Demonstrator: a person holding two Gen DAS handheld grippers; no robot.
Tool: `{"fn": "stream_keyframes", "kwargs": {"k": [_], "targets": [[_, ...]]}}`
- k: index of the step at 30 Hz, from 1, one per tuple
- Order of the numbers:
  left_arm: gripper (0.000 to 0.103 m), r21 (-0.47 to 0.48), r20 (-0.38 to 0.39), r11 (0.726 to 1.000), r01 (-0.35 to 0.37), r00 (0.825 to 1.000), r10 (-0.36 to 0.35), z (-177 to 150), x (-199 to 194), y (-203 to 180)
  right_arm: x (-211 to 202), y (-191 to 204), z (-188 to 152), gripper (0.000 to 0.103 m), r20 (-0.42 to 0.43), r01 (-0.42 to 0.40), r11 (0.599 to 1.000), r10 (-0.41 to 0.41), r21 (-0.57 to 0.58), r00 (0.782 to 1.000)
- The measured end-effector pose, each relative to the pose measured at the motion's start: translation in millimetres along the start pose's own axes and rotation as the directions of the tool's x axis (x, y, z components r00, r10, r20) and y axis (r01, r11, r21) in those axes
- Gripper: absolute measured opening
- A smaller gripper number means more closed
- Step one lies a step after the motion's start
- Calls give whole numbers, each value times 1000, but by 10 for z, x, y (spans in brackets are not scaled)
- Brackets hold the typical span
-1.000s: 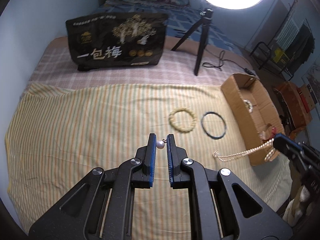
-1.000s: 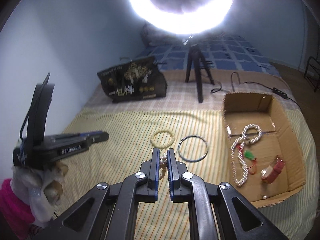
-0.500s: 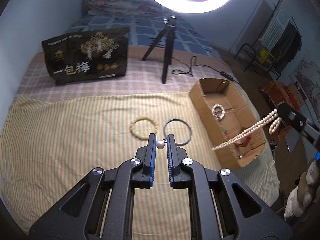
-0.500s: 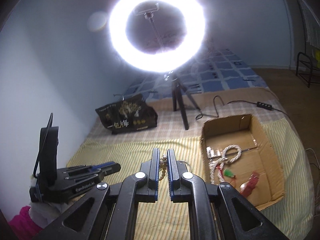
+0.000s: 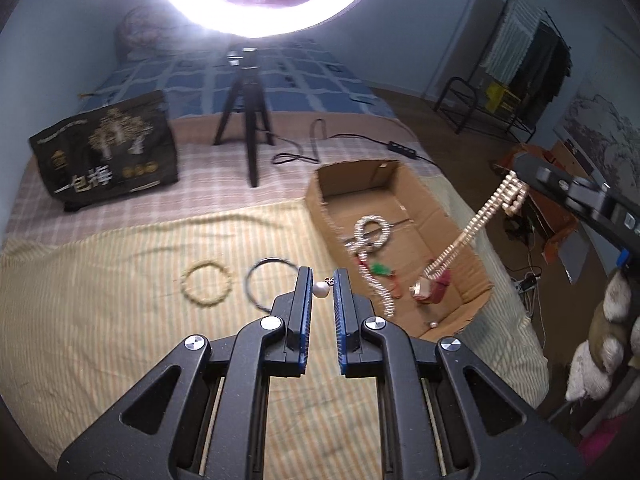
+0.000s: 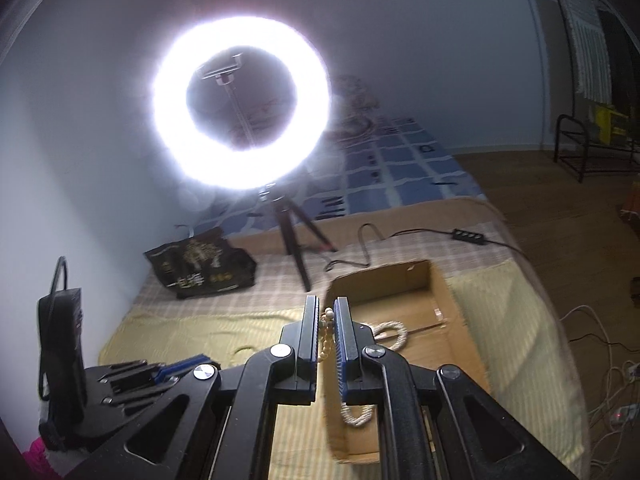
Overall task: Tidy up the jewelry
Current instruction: 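Lift the earring with the left tool while the right tool carries the necklace to the box, then open the left gripper over the box while the right gripper releases the necklace inside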
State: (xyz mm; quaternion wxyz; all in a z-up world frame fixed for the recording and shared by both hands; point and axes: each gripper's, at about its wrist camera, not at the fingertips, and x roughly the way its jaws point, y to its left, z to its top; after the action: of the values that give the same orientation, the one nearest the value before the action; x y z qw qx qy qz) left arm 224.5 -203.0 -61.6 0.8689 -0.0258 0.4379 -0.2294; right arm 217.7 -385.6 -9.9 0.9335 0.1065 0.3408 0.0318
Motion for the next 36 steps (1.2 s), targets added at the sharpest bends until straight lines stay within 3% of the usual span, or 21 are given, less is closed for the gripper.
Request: {"fn": "stream_keyframes", "kwargs": {"k": [18, 36], "targets": [[8, 97, -93, 992, 80, 993, -71, -125, 579, -782, 330, -669, 89, 5, -43, 120, 992, -118, 39, 992], [9, 141, -149, 988, 57, 988, -36, -231, 914, -917, 657, -827, -155, 6, -145, 168, 986, -163, 21, 976]]}}
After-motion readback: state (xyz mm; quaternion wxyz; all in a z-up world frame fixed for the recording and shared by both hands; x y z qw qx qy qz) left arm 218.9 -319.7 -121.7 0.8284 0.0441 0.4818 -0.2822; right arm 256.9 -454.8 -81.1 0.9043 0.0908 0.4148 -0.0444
